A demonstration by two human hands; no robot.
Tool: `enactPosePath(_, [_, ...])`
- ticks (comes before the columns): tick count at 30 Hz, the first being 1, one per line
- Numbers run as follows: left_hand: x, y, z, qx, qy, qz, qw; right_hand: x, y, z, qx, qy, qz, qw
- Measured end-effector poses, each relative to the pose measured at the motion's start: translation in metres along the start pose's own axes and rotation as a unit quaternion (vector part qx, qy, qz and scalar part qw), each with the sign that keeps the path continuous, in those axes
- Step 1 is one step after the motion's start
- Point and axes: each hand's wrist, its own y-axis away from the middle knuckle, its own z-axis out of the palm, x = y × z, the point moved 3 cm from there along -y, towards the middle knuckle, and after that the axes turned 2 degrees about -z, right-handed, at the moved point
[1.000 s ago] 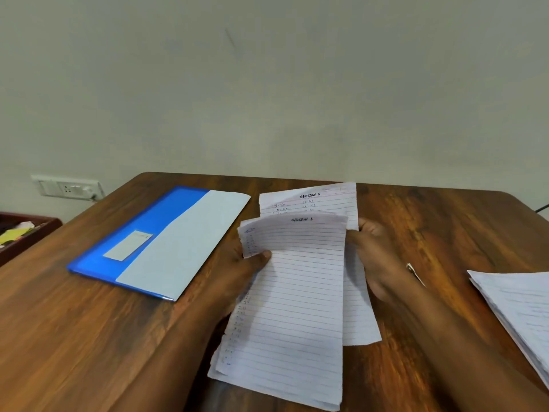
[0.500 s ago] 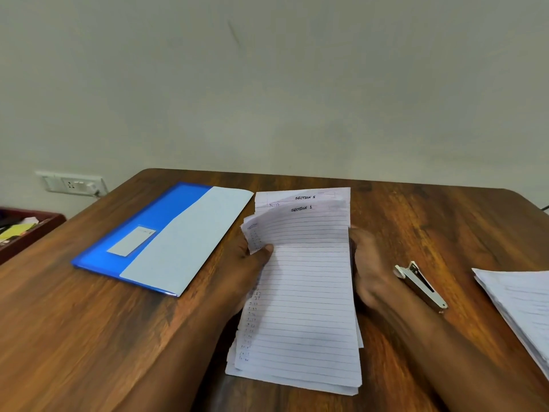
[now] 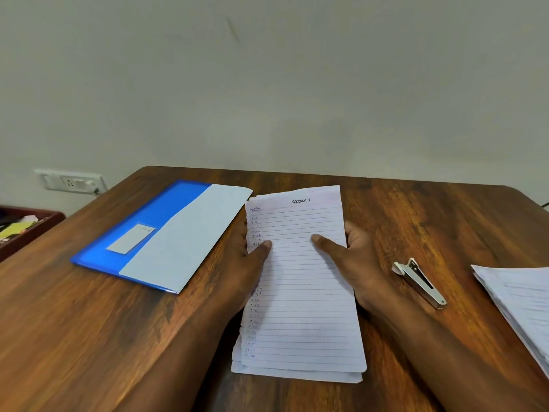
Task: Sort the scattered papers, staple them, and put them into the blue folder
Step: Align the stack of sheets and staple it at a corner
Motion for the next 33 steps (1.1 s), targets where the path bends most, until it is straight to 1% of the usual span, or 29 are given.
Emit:
enactPosePath(2, [0.003, 0.001, 0.000, 0.007, -0.012, 0.024, 1.000, 0.000, 0.000, 0.001, -0.003, 0.016, 0.000, 1.000])
enactPosePath(3, [0.004, 0.001, 0.000, 0.011, -0.003, 0.024, 1.000, 0.001, 0.000, 0.002, -0.004, 0.027, 0.001, 1.000])
enactPosePath(5, [0.007, 0.003, 0.001, 0.033, 0.021, -0.003, 0.999, 0.001, -0.001, 0.002, -0.006, 0.042, 0.003, 0.999])
enactPosePath(7, [0.008, 0.004, 0.001, 0.047, 0.035, -0.022, 0.998, 0.001, 0.000, 0.003, -0.011, 0.035, 0.001, 0.999])
enactPosePath(9, [0.010, 0.004, 0.002, 0.019, 0.062, -0.036, 0.997, -0.001, -0.001, 0.003, -0.007, 0.026, -0.002, 1.000])
enactPosePath(12, [0.017, 0.009, 0.003, -0.023, 0.096, -0.050, 0.994, -0.009, -0.005, -0.003, 0.007, 0.044, -0.018, 0.999])
enactPosePath(15, [0.024, 0.013, 0.005, -0.054, 0.119, -0.048, 0.990, -0.022, -0.006, -0.006, 0.003, 0.032, -0.054, 0.998])
enactPosePath(18, [0.035, 0.021, 0.012, -0.070, 0.172, -0.037, 0.982, -0.036, -0.003, -0.005, 0.009, 0.007, -0.095, 0.995])
enactPosePath(21, [0.055, 0.031, 0.013, -0.062, 0.184, 0.016, 0.981, -0.052, -0.001, -0.005, 0.021, -0.009, -0.137, 0.990])
enactPosePath(24, [0.068, 0.037, 0.009, -0.012, 0.126, 0.091, 0.988, -0.069, 0.002, -0.007, 0.031, -0.031, -0.182, 0.982])
enactPosePath(28, [0.081, 0.044, 0.006, 0.042, 0.091, 0.179, 0.979, -0.087, 0.007, -0.007, 0.034, -0.056, -0.228, 0.972])
enactPosePath(31, [0.089, 0.046, 0.004, 0.047, 0.092, 0.211, 0.972, -0.094, 0.011, -0.005, 0.038, -0.047, -0.250, 0.966])
enactPosePath(33, [0.090, 0.043, 0.002, 0.038, 0.084, 0.212, 0.973, -0.095, 0.011, -0.005, 0.042, -0.037, -0.260, 0.964])
